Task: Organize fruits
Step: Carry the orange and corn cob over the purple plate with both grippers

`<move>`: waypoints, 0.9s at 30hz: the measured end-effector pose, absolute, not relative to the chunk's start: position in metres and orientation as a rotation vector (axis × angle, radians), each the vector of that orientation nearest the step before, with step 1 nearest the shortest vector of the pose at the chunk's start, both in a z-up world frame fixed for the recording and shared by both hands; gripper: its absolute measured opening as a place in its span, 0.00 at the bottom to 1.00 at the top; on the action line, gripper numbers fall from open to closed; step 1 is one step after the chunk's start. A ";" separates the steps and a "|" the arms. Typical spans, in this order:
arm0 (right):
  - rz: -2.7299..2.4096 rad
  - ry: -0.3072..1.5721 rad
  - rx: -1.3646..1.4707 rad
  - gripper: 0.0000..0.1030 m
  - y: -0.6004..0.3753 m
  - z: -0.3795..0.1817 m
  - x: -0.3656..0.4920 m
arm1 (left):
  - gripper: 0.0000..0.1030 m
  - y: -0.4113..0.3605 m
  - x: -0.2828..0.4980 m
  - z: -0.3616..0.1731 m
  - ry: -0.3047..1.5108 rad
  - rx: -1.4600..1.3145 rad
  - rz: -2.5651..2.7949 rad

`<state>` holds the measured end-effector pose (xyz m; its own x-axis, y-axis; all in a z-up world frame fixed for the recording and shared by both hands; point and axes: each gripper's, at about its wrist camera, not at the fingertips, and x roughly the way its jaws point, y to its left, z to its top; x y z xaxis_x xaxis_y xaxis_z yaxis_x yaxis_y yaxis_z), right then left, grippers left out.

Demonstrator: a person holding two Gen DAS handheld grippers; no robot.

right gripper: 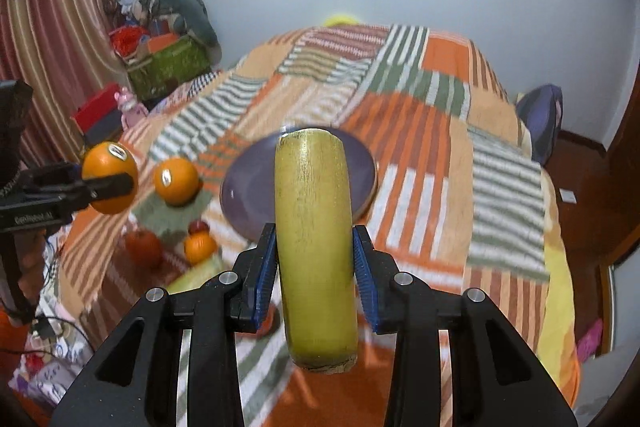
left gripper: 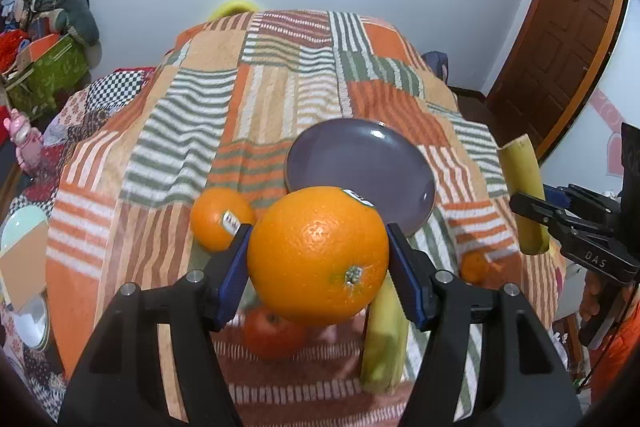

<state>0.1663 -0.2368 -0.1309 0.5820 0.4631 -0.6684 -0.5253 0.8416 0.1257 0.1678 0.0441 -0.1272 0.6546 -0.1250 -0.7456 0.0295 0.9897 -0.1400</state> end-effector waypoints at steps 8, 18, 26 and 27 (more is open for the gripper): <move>0.596 0.709 -0.090 0.32 -0.215 -0.119 0.196 | 0.62 0.042 0.209 -0.120 0.837 -0.099 -0.087; 0.606 0.746 -0.095 0.32 -0.189 -0.136 0.243 | 0.62 0.036 0.263 -0.133 0.872 -0.068 -0.100; 0.595 0.814 -0.116 0.32 -0.177 -0.160 0.273 | 0.62 0.030 0.306 -0.169 0.977 -0.058 -0.130; 0.594 0.826 -0.117 0.32 -0.175 -0.164 0.278 | 0.62 0.028 0.309 -0.172 0.986 -0.054 -0.131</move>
